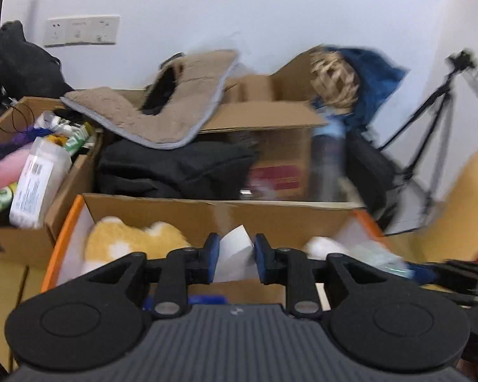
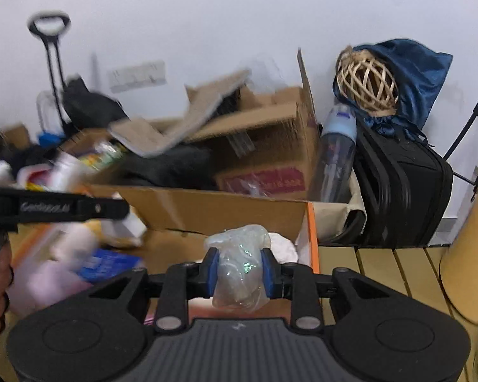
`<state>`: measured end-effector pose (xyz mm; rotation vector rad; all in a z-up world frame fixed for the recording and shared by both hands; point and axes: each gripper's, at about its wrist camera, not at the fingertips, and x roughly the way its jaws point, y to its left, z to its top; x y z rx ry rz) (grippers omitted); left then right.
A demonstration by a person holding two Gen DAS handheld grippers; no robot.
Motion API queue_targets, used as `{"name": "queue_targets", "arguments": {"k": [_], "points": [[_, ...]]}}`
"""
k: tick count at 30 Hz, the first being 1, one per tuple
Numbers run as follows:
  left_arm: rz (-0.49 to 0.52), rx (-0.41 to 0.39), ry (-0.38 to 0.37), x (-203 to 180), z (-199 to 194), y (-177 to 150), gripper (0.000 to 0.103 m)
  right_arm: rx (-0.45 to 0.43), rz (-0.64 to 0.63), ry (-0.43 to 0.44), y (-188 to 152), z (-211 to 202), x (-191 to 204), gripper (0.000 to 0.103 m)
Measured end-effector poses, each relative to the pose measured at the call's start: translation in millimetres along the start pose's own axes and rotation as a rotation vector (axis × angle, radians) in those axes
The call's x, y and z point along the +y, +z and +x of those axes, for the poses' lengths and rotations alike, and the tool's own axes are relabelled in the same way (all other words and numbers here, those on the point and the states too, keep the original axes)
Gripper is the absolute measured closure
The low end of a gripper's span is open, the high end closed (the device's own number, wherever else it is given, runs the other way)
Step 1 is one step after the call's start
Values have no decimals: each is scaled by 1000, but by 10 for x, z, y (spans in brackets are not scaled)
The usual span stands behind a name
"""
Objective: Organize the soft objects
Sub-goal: 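Carry the wedge with the left gripper into the box while the right carries the bag, release both, then move both grippers back over the table toward the light-blue plush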
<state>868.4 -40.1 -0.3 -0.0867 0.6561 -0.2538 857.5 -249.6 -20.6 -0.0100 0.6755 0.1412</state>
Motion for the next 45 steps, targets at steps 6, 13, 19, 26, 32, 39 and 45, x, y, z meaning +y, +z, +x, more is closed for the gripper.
{"name": "queue_targets", "arguments": {"k": [6, 13, 19, 26, 32, 39, 45], "points": [[-98, 68, -13, 229, 280, -106, 62, -21, 14, -23, -103, 200, -121, 47], [-66, 27, 35, 132, 53, -51, 55, -31, 60, 13, -2, -36, -179, 38], [-20, -32, 50, 51, -747, 191, 50, -135, 23, 16, 312, -935, -195, 28], [61, -93, 78, -133, -1998, 139, 40, -208, 0, 16, 295, -2057, -257, 23], [162, -243, 62, -419, -3182, -777, 24, -265, -25, 57, -482, -2852, -209, 20], [204, -365, 91, -702, -4049, -2198, 12, -378, -131, 50, -1818, -3610, 102, 19], [77, -295, 124, -664, -4326, -3008, 12, -316, -34, 75, -2793, -3843, 196, 18]]}}
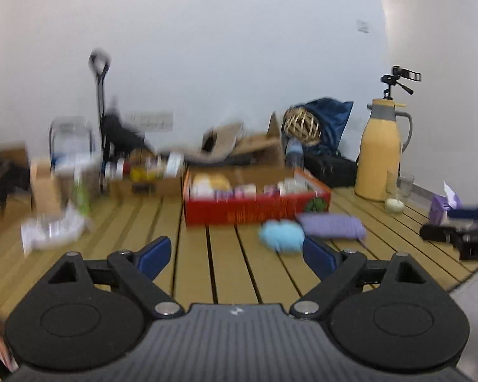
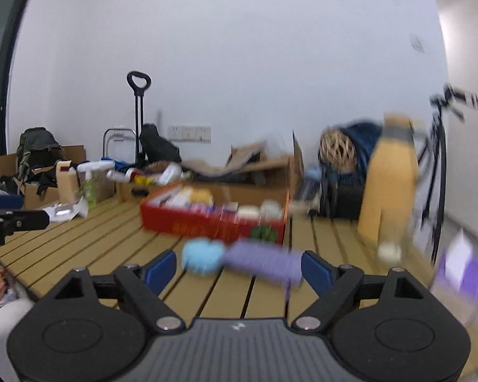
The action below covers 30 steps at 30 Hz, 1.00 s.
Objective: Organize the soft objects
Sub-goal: 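Move both grippers back over the table toward the light-blue plush, then close both grippers on the light-blue fluffy plush and lift it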
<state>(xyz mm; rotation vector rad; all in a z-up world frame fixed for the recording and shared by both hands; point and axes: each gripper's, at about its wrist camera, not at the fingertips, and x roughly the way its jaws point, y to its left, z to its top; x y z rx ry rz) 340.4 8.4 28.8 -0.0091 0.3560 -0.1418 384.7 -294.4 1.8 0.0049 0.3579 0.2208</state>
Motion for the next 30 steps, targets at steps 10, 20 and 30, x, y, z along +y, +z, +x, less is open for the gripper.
{"name": "queue_targets", "arguments": {"k": [10, 20, 30], "points": [[-53, 63, -11, 47, 56, -132, 12, 43, 50, -3, -290, -121, 52, 20], [-142, 160, -170, 114, 1113, 87, 31, 136, 121, 102, -52, 830, -40, 40], [-284, 451, -342, 132, 2858, 184, 56, 252, 148, 192, 440, 2547, -141, 57]]}}
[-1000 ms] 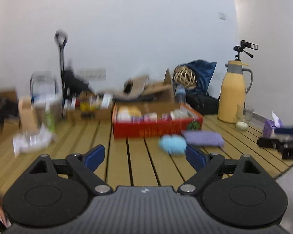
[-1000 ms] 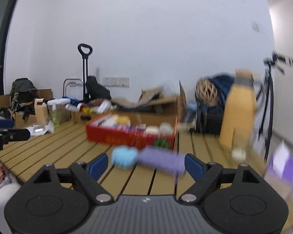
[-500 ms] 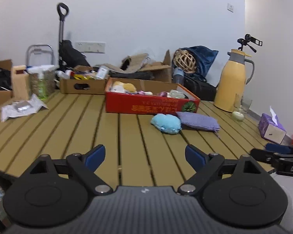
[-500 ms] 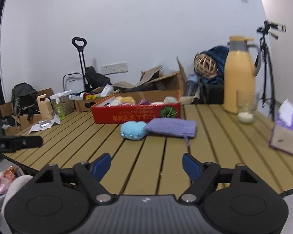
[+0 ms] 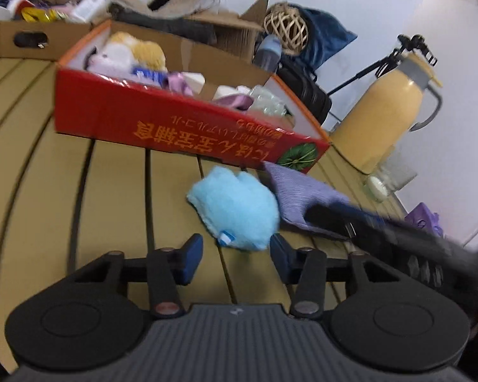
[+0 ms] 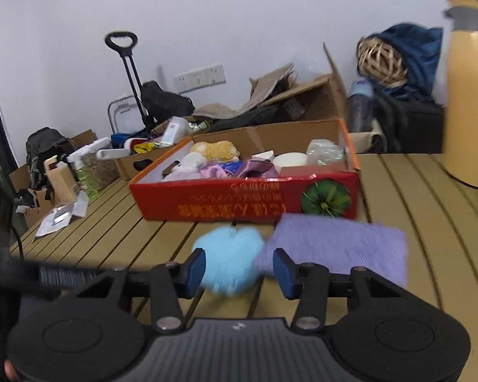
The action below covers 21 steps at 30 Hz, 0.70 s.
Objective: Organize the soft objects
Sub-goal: 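Close both grippers on the light-blue fluffy plush and lift it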
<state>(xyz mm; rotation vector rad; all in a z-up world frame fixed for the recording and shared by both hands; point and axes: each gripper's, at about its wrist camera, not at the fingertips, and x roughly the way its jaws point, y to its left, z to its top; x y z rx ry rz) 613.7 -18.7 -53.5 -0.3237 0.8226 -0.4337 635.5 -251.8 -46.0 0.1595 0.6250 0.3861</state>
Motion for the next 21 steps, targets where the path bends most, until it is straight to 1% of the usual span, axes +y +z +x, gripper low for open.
{"name": "queue_targets", "arguments": {"k": [4, 5, 8, 9, 10, 12, 13, 14, 16, 17, 19, 21], "points": [[-21, 2, -13, 124, 154, 86, 57, 93, -19, 30, 171, 554, -101, 57], [-25, -4, -19, 154, 175, 109, 57, 104, -21, 46, 175, 648, -117, 57], [-77, -1, -87, 213, 267, 117, 58, 95, -18, 79, 158, 829, -167, 59], [-82, -11, -91, 173, 276, 104, 58, 87, -15, 83, 152, 828, -179, 60], [-71, -26, -74, 126, 271, 87, 57, 96, -9, 79, 154, 816, -195, 64], [-41, -37, -54, 64, 274, 95, 59, 107, 44, 126, 164, 751, -285, 66], [-45, -35, -41, 79, 281, 100, 60, 125, 81, 173, 165, 723, -331, 67], [-60, -30, -49, 117, 274, 106, 62, 141, 97, 199, 156, 697, -357, 66], [-95, -30, -63, 209, 228, 110, 64, 166, 96, 222, 131, 647, -378, 66], [-110, -45, -58, 250, 190, 114, 65, 179, 106, 237, 115, 637, -390, 66], [-125, -72, -38, 279, 152, 121, 65, 183, 116, 254, 81, 634, -401, 66], [-119, -65, -47, 276, 152, 116, 65, 169, 130, 249, 52, 631, -404, 66]]}}
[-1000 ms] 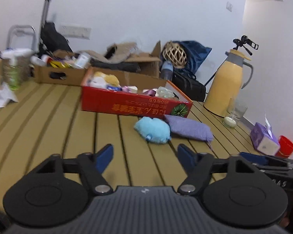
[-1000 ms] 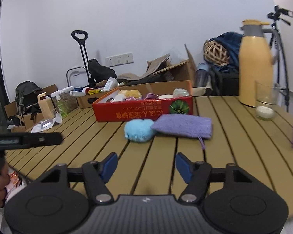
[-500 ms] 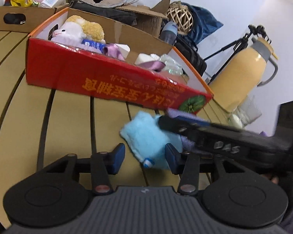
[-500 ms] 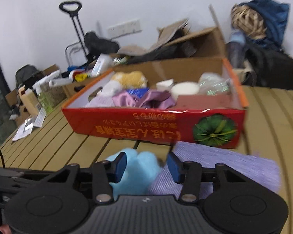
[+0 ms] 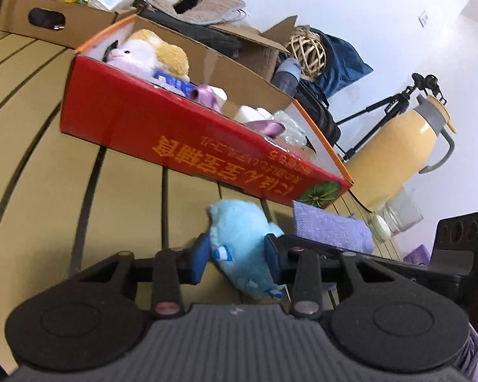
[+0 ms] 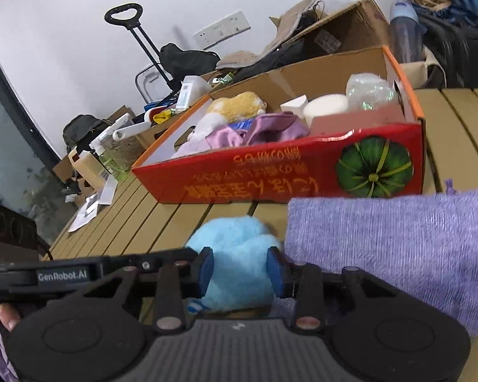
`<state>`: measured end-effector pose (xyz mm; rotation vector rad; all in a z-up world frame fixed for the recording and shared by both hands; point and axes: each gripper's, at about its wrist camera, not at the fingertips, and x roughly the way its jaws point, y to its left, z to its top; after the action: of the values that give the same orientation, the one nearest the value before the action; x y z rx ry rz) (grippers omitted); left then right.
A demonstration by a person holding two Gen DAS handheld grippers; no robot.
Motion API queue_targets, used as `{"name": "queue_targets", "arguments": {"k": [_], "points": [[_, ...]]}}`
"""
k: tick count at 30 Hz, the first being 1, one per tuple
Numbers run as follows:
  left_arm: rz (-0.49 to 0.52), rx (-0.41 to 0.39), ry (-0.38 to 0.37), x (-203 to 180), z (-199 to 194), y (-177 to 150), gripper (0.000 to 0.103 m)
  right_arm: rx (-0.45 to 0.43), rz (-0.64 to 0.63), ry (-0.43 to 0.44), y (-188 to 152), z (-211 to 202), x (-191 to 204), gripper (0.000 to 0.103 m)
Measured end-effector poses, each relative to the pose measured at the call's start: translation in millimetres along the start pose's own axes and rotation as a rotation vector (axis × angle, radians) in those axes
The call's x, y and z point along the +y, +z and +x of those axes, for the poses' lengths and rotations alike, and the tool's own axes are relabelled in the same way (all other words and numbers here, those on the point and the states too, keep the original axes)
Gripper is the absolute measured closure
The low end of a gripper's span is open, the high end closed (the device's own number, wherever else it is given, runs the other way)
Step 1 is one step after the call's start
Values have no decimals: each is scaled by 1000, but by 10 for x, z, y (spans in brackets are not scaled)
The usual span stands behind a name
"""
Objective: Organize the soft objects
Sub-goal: 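Close both grippers on the light-blue fluffy plush and lift it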
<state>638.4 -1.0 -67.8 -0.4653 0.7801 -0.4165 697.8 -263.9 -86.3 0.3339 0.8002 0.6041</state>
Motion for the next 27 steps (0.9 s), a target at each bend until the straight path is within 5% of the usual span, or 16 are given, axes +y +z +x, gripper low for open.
{"name": "queue_targets", "arguments": {"k": [11, 13, 15, 18, 23, 24, 27], "points": [[58, -28, 6, -124, -40, -66, 73, -53, 8, -22, -115, -75, 80, 78], [59, -45, -18, -150, -124, -77, 76, -62, 9, 37, -104, -125, 129, 99], [75, -90, -47, -252, -285, -64, 82, -98, -34, 69, -66, -255, 284, 100], [125, -144, -96, -395, -417, -2, 87, -128, -103, 54, 14, -302, 418, 100], [127, -98, 30, -253, -216, -35, 81, -103, -49, 12, 30, -243, 221, 87], [115, -83, 49, -192, -200, -42, 78, -93, -32, 17, 10, -221, 172, 75], [49, -55, 39, -25, -240, -4, 73, -63, -25, 21, -65, -175, 139, 67]]}}
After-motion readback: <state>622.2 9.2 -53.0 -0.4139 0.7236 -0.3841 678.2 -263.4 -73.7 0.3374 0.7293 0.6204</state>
